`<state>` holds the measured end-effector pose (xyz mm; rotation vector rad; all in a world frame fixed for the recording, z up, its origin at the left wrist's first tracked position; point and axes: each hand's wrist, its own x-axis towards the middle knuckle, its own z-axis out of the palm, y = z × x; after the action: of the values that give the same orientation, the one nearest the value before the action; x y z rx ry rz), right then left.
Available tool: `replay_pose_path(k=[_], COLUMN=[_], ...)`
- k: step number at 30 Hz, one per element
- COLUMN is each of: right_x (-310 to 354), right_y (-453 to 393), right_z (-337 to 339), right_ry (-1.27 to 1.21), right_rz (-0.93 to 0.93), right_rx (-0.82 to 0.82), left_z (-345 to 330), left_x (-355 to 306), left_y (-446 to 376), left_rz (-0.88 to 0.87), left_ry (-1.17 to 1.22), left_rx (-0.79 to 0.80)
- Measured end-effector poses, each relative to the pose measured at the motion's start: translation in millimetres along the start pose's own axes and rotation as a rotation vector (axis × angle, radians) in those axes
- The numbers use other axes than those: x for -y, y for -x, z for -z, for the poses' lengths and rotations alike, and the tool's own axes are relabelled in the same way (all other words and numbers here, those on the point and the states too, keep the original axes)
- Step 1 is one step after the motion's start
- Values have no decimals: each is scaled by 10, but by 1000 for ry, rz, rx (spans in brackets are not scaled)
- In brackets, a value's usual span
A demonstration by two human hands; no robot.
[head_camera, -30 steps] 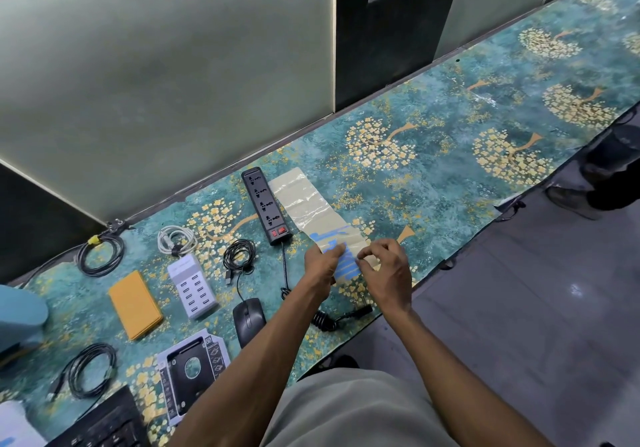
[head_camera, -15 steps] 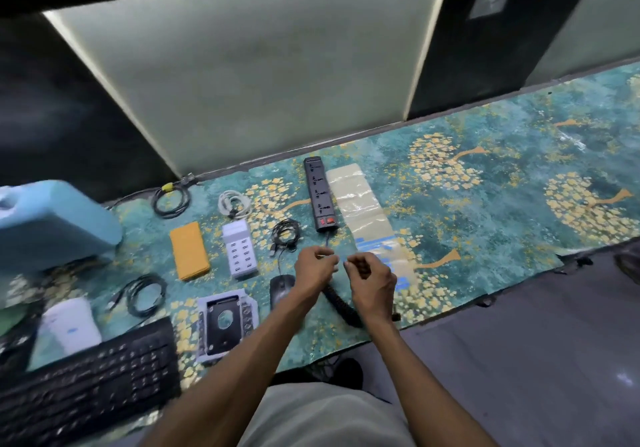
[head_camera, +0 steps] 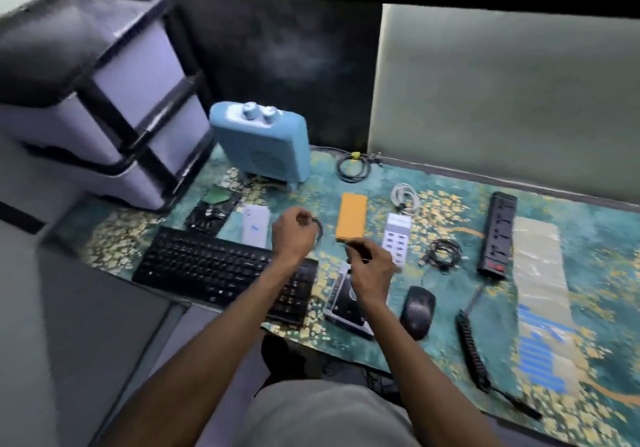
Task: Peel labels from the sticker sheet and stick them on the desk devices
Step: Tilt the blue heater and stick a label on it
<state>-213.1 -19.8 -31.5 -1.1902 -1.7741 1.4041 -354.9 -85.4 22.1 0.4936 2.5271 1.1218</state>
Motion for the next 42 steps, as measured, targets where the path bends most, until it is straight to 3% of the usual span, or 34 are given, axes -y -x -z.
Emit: replay_pose_path(k=[8, 14, 16, 21, 31, 37, 40, 42], right_x=[500, 792, 927, 1241, 1402, 1423, 1374, 1378], right_y=[-209, -409, -481, -758, -830, -750, -748, -766], right_z=[-975, -1495, -1617, -1878, -2106, -1959, -1917, -1910], right_ry=[-69, -67, -78, -90, -64, -308, -448, -514], right_rz=[47, 53, 64, 102, 93, -17, -97, -147], right_rx=[21, -66, -78, -143, -180, -226, -229, -212], left_z=[763, 1272, 1396, 1477, 1465, 1697, 1973, 2087], left_x=[144, 13, -112, -357, -512, -450, -465, -395], left_y=[-961, -1858, -2147, -2619, -3008, -3195, -3367, -3397], left_rz=[-225, -695, -757, -725, -745, -579, -293, -107], left_ry=[-56, -434, -551, -704, -821, -523, -85, 286], left_rx=[-114, -225, -124, 225, 409, 351, 355, 458])
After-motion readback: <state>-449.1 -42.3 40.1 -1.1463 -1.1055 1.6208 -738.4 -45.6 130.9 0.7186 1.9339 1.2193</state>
